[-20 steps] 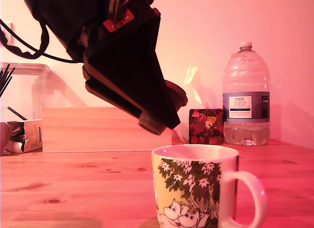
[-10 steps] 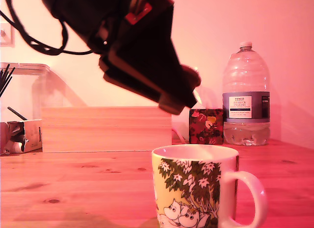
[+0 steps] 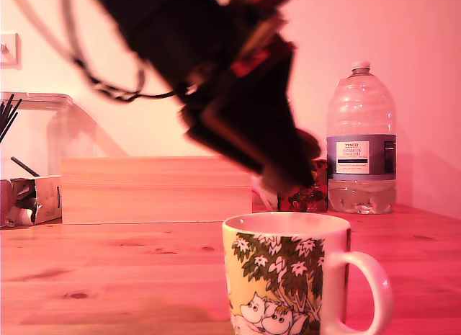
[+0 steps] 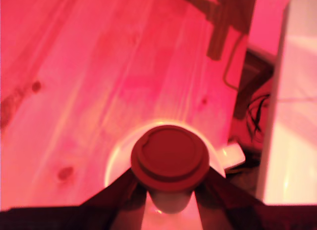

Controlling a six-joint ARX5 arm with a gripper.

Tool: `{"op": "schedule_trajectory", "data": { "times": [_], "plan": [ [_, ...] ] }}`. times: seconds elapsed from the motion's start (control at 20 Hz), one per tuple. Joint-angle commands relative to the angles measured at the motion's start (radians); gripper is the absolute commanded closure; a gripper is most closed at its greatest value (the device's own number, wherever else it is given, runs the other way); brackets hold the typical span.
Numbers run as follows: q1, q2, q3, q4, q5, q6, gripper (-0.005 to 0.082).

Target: Pick up the coffee capsules from the table one by one and drop them inside the nearest coffee cup

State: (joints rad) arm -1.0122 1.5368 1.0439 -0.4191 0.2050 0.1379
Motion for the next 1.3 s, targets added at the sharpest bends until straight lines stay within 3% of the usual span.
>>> {"op": "schedule_trajectory", "data": {
  "times": [0.0,0.25,0.75,0.8,0.85,0.95,1.0,1.15,1.25],
  "plan": [
    [-0.005,0.043,0.034,-0.046,-0.005,0.023,0.0573],
    [-0.005,0.108,0.123,-0.192,-0.006,0.040,0.0573],
    [-0.005,0.108,0.123,-0.242,-0.011,0.046,0.0565],
    [-0.005,0.108,0.123,-0.242,-0.011,0.047,0.0542],
    [-0.005,0.108,0.123,-0.241,-0.011,0.048,0.0459],
    [-0.005,0.108,0.123,-0.237,-0.012,0.047,0.0165],
    [-0.005,0.108,0.123,-0.234,-0.013,0.047,0.0090],
    [-0.012,0.108,0.123,-0.216,-0.016,0.049,0.0119],
    [-0.016,0.106,0.123,-0.204,-0.015,0.051,0.0211]
  ]
}}
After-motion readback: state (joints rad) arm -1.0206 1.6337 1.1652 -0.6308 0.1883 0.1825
